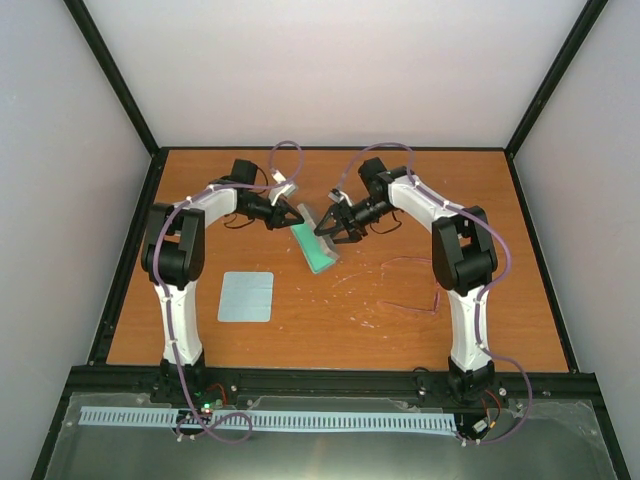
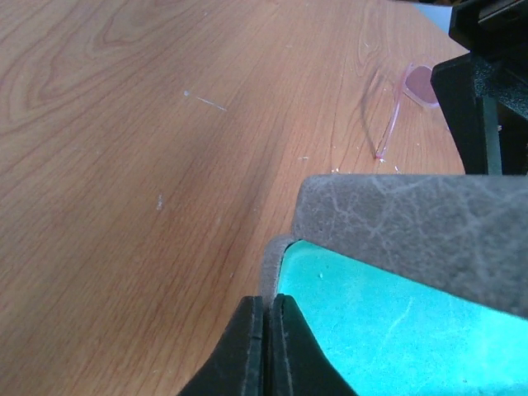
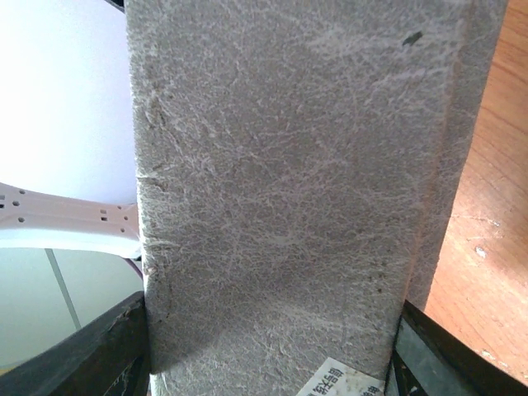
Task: Organize the sunglasses
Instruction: Place the sunglasses case at the center of the board.
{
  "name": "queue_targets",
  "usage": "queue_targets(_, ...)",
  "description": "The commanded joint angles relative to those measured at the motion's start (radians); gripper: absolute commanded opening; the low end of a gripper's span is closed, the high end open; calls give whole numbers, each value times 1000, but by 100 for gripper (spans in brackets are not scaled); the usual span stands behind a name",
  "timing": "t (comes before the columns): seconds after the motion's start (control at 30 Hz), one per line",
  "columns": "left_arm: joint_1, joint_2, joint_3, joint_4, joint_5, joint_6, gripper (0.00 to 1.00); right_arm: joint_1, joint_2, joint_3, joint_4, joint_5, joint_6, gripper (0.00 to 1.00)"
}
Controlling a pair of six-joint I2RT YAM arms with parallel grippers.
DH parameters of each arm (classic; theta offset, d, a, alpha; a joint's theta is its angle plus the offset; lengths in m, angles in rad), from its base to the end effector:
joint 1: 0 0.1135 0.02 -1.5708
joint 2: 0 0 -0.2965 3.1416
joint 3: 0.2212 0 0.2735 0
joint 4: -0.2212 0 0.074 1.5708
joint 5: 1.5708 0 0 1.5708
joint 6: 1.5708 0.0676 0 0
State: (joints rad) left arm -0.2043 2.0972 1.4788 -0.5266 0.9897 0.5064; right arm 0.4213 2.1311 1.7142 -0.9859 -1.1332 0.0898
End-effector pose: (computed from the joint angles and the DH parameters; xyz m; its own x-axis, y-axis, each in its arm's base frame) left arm 0.4459 -0.1501 0.1629 -0.5619 0.3883 -0.7304 0.8256 0.3192 -0.4654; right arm 0.3975 0.2452 0.2103 -0.9240 -0.3724 -0.0864 -0.2296 0.3596 0.9044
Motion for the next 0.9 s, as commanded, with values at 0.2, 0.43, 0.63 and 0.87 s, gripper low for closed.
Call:
queue_targets(0.2,-12,15,25,-71,-10,13,0,14,19,47,47,-68,-9,3)
queue_targets(0.43,-10,-43,-27,72,-258,-225,0,-7,3,10,80,83,37,65)
queue_targets(0.63,-6,-72,-49,97,-462,-394,0,-118,-99,-118,189,225,118,100)
queue_targets(0.87,-6,-52,-58,117,-601,-505,0,-177,-173,-204,241,404,198,81)
